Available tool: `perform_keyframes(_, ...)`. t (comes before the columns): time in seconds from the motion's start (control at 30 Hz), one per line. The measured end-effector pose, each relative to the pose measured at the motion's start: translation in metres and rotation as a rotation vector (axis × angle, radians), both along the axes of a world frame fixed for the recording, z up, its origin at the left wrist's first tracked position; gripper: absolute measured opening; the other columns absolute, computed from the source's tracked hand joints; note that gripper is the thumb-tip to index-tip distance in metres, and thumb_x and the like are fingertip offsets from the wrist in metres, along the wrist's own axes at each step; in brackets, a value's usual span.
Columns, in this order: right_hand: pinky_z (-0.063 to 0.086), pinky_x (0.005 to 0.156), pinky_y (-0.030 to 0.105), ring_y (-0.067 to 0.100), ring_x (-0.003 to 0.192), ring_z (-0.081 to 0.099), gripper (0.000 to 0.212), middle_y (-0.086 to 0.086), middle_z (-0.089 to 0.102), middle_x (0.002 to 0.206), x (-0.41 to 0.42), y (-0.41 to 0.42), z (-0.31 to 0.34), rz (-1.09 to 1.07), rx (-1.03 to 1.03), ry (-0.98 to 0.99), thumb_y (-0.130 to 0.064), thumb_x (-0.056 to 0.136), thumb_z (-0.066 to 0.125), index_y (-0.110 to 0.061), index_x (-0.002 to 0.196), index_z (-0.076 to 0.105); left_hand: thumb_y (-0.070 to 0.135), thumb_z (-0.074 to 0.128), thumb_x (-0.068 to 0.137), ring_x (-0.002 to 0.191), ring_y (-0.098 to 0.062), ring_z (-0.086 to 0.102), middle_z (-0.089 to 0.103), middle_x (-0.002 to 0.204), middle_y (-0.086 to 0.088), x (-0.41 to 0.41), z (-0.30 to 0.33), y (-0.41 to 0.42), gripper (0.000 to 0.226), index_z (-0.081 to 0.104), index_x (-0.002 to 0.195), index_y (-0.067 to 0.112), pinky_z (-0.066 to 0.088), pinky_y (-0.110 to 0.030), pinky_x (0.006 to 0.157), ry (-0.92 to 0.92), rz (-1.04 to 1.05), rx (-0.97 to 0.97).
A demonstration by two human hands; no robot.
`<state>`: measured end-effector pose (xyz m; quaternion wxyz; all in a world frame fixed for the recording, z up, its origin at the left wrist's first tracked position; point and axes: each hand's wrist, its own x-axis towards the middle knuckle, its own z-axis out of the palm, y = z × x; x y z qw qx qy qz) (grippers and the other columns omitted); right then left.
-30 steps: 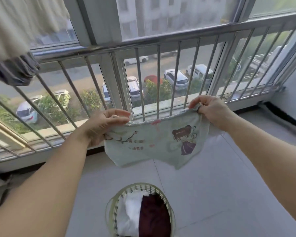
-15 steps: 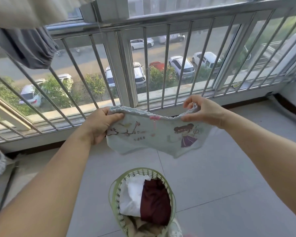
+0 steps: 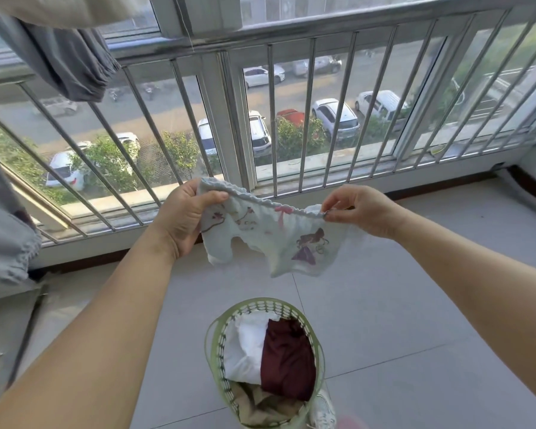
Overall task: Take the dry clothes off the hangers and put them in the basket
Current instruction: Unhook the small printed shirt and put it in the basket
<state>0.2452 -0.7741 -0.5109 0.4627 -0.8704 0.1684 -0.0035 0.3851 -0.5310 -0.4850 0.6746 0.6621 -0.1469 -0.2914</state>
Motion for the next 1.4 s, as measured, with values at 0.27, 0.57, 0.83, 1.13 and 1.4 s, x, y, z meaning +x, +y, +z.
perform_keyframes(0.27,0.047,0.082,0.034,0.024,0.088,0.056,0.013,0.005,0.057,0.099,0.003,0.002,-0.011,0.244,-0.599,0.152,-0.008,0.082,0.055,-0.006,0.089,0.066,0.008,0.072,0.063,0.060,-0.015,0.056,0.057,0.066,-0.001,-0.003,0.012,0.000,0.028,0.048,0.062,0.021,0.046,-0.026,0.051,-0.023,0.023,-0.044)
perform_keyframes(0.57,0.029,0.055,0.029,0.020,0.061,0.040,0.025,0.011,0.046,0.066,0.002,-0.007,-0.010,0.024,-0.382,0.246,-0.022,0.085,0.058,-0.001,0.071,0.059,0.007,0.073,0.055,0.068,-0.019,0.057,0.054,0.071,-0.003,0.009,0.009,0.022,0.032,0.044,0.062,0.020,0.052,-0.023,0.051,-0.087,0.127,-0.034)
perform_keyframes(0.83,0.056,0.077,0.031,0.020,0.077,0.061,0.005,0.009,0.063,0.083,0.008,0.000,-0.007,-0.220,0.344,-0.014,-0.004,0.086,0.062,-0.008,0.084,0.061,0.008,0.074,0.063,0.048,-0.012,0.060,0.064,0.058,0.000,0.007,-0.015,0.038,0.022,0.055,0.071,0.014,0.051,-0.021,0.045,0.034,0.224,0.120)
perform_keyframes(1.13,0.055,0.077,0.042,0.019,0.071,0.060,0.025,0.005,0.063,0.086,0.022,0.029,-0.011,-0.420,0.379,0.014,-0.016,0.086,0.066,-0.011,0.109,0.057,0.013,0.061,0.087,0.052,-0.015,0.058,0.064,0.063,-0.005,-0.013,-0.033,0.029,0.011,0.055,0.079,0.009,0.052,-0.022,0.043,0.330,0.330,0.128)
perform_keyframes(1.4,0.058,0.077,0.038,0.024,0.082,0.065,0.018,0.010,0.067,0.093,0.032,0.093,0.003,-0.058,0.211,0.016,-0.022,0.087,0.064,-0.013,0.102,0.060,0.024,0.052,0.094,0.057,-0.014,0.058,0.062,0.070,-0.002,-0.051,-0.025,-0.007,0.015,0.054,0.083,0.014,0.052,-0.027,0.052,0.275,0.077,0.108)
